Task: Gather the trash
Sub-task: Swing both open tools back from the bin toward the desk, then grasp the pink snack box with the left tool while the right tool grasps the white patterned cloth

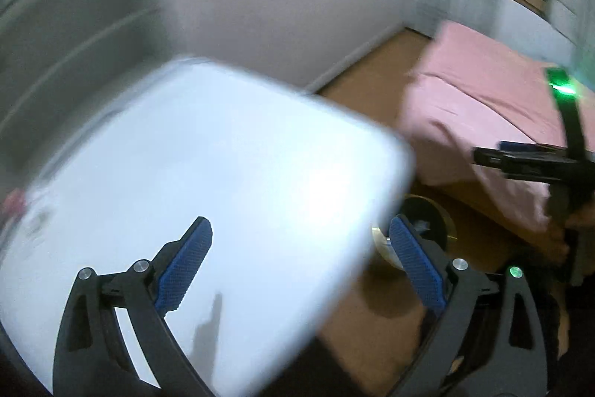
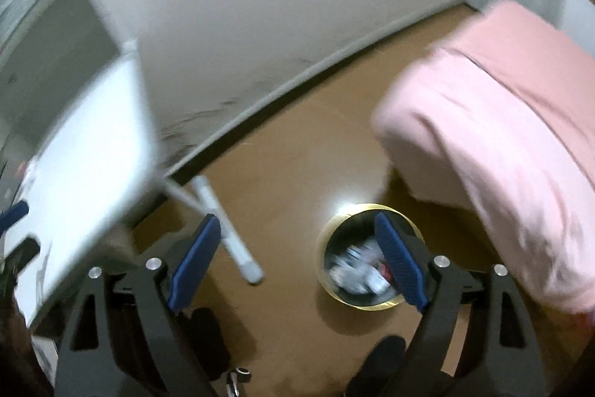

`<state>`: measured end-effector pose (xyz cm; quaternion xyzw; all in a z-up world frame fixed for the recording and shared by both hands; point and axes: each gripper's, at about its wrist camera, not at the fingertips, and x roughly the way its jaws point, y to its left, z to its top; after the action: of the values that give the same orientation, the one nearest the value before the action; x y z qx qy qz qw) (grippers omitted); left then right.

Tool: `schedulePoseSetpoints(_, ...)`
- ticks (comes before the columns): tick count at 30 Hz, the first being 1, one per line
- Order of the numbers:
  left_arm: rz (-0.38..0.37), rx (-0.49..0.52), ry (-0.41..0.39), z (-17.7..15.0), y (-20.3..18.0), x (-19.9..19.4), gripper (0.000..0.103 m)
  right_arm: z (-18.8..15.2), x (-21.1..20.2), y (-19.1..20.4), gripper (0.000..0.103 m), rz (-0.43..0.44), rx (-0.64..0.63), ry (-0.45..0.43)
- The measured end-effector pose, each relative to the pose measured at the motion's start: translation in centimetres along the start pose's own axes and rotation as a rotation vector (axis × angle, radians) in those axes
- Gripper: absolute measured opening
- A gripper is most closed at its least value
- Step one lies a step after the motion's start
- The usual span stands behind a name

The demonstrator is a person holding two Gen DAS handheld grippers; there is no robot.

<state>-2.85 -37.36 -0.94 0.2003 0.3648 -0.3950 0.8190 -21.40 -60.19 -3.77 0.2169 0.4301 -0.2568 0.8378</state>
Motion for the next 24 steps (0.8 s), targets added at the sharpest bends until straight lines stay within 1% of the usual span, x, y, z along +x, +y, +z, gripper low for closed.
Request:
schedulePoseSetpoints(4,0.163,-0.146,0.002,-2.3,10.2,-3.1,0.094,1.7,0.2,10.9,0.084,0.099,-0.174,0.010)
schedulePoseSetpoints(5,0.218,-0.198,0.008,-3.4,13.5,-4.0,0.094,1.9,0.4,13.3,0.084,0.124,-0.206,0.015)
schedulePoseSetpoints(8,0.300,-0.305,0.033,-5.6,19.5,-5.6,0.094,2.1,1.5,22.2,0.084,0.204,-0.329,0.046)
schedulePoseSetpoints(9,0.323,-0.348,0.043,-6.5,21.5,-6.2,0.094,2.1,1.8,24.2,0.084,0.220,-0.353,0.057)
schedulePoseSetpoints(10,0.339,-0.376,0.048,-7.1,22.8,-6.5,0.094,2.2,2.2,27.3,0.084,0.247,-0.389,0.077)
schedulePoseSetpoints(11,0.361,-0.419,0.050,-8.1,24.8,-7.3,0.094,2.3,2.7,30.4,0.085,0.277,-0.423,0.099)
schedulePoseSetpoints(12,0.370,-0.439,0.050,-8.7,25.8,-7.7,0.094,2.2,3.0,32.4,0.085,0.291,-0.447,0.112)
schedulePoseSetpoints(13,0.379,-0.460,0.053,-9.3,26.9,-8.1,0.094,2.2,3.4,35.5,0.085,0.306,-0.481,0.127)
schedulePoseSetpoints(14,0.386,-0.482,0.057,-10.0,28.1,-8.6,0.094,2.3,3.8,37.6,0.086,0.313,-0.501,0.135)
schedulePoseSetpoints(15,0.391,-0.502,0.058,-10.7,28.8,-9.0,0.094,2.4,4.1,40.2,0.090,0.318,-0.520,0.145)
schedulePoseSetpoints(16,0.393,-0.518,0.059,-11.4,29.5,-9.3,0.094,2.9,4.8,42.9,0.090,0.327,-0.535,0.165)
schedulePoseSetpoints(19,0.398,-0.566,0.063,-13.5,31.3,-10.7,0.094,3.6,6.9,49.5,0.091,0.347,-0.548,0.237)
schedulePoseSetpoints(21,0.395,-0.584,0.074,-14.4,33.3,-10.8,0.094,4.4,8.7,52.9,0.091,0.338,-0.552,0.285)
schedulePoseSetpoints(22,0.397,-0.590,0.081,-14.7,33.8,-10.8,0.094,5.0,9.7,55.1,0.091,0.317,-0.550,0.310)
schedulePoseSetpoints(24,0.402,-0.605,0.092,-15.0,34.7,-10.7,0.094,5.8,11.2,57.6,0.091,0.281,-0.549,0.348)
